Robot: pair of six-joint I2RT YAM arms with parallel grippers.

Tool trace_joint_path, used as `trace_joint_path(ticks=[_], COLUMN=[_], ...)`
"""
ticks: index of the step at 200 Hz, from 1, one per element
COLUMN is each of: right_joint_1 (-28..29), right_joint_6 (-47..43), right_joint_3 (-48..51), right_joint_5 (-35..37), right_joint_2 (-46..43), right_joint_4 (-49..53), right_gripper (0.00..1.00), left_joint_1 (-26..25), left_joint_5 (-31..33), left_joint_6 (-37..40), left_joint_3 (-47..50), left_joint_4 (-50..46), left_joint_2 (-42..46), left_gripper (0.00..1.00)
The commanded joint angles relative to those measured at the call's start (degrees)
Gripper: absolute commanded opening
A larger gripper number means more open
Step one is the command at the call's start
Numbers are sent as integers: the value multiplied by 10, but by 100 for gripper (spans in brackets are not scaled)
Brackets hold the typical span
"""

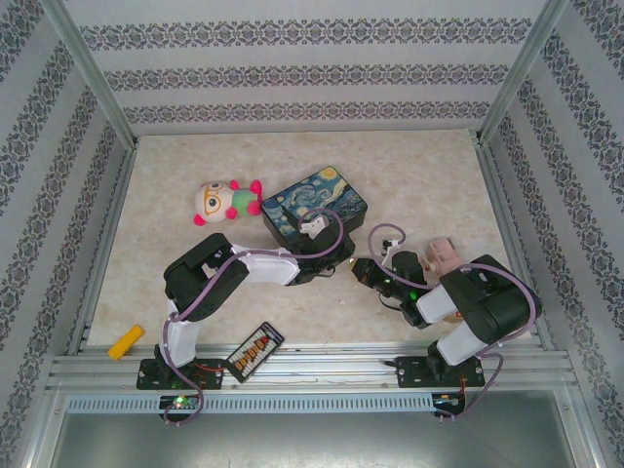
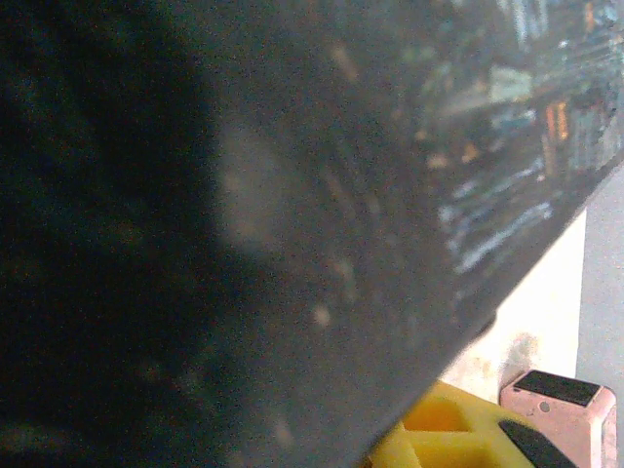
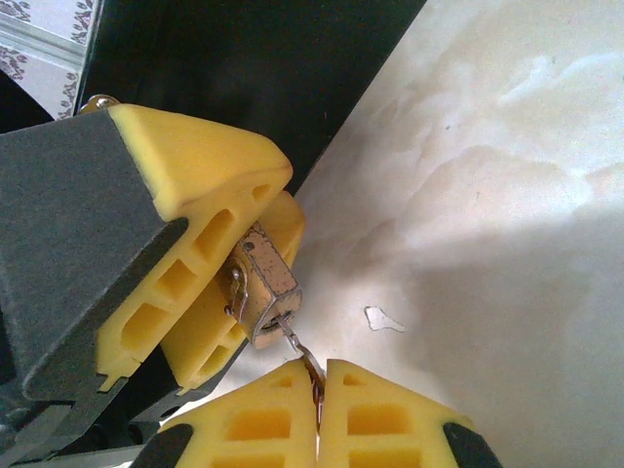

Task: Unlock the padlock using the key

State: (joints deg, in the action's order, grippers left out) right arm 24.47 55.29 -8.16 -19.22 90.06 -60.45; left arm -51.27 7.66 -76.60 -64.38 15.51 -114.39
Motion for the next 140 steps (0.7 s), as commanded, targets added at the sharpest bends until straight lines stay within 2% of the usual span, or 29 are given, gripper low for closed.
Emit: trace_joint_path(ticks=[1, 140], right_joint_1=[-7, -14], right_joint_6=[-10, -4], right_joint_3=[-13, -28], right_joint_5=[-4, -19], right_joint_2=[4, -11], right_joint_4=[-8, -9], right_gripper=[0, 0], left_joint_1=[-4, -8], left_joint_5=[-34, -43], left_joint_6=[-16, -13], left_joint_3=[3, -3], left_joint_4=[14, 12], left_joint_2=[6, 4], left_gripper=[5, 6])
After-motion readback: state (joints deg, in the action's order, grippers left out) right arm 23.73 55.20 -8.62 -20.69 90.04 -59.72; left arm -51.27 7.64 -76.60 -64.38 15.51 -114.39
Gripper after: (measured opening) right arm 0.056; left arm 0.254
